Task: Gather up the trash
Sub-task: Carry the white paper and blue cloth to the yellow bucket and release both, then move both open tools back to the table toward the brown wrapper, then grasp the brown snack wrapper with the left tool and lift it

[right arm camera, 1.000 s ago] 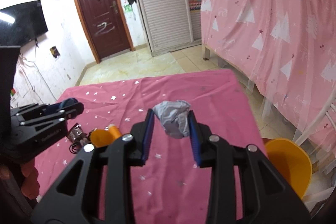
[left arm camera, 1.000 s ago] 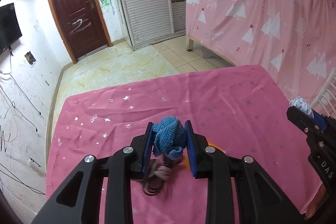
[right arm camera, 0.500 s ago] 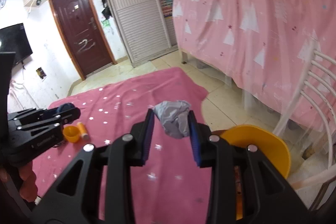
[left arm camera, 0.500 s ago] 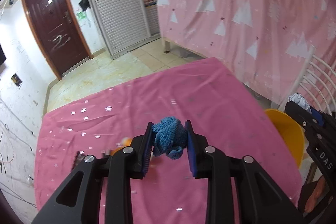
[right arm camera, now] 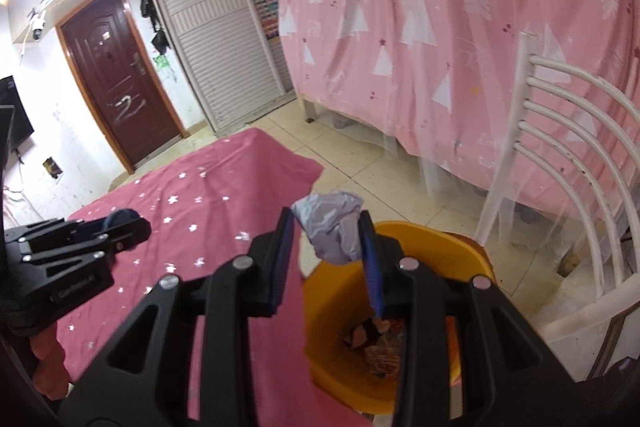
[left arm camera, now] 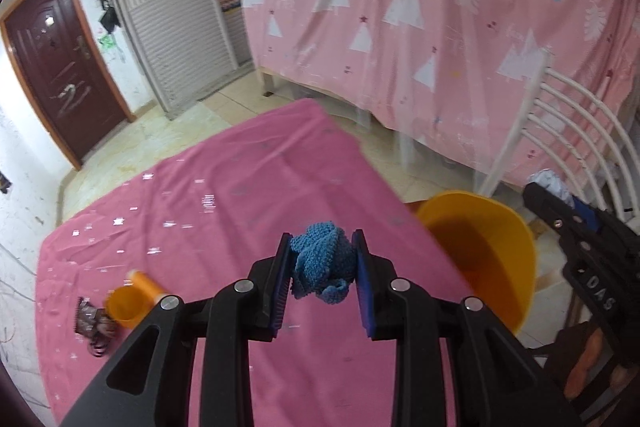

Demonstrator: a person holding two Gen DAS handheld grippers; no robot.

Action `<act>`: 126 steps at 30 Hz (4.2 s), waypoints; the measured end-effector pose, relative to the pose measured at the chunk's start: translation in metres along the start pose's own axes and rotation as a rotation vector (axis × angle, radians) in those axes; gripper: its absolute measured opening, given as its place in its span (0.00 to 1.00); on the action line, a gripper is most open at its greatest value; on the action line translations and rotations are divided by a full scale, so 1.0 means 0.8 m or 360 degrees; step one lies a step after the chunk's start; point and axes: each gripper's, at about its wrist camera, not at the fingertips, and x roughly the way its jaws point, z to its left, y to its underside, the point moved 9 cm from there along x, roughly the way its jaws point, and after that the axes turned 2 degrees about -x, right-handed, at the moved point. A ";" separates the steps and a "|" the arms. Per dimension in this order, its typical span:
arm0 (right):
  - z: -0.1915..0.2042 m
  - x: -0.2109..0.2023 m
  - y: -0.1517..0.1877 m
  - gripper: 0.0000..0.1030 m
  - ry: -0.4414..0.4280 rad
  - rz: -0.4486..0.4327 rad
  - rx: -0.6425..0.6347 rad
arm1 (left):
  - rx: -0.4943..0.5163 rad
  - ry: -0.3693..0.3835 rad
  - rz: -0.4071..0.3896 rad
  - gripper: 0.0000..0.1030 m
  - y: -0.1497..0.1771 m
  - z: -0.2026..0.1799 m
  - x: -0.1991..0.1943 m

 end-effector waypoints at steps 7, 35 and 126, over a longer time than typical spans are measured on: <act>-0.043 0.000 0.001 0.30 0.0059 0.0003 0.0062 | -0.0003 0.0181 0.0036 0.22 -0.011 -0.067 0.007; -0.088 0.027 0.022 0.52 0.0119 0.0096 0.0130 | -0.0042 0.0330 0.0093 0.35 -0.011 -0.121 0.015; 0.375 0.053 0.082 0.62 -0.0396 0.0240 -0.0792 | -0.0529 -0.0119 0.0123 0.24 0.136 0.376 0.026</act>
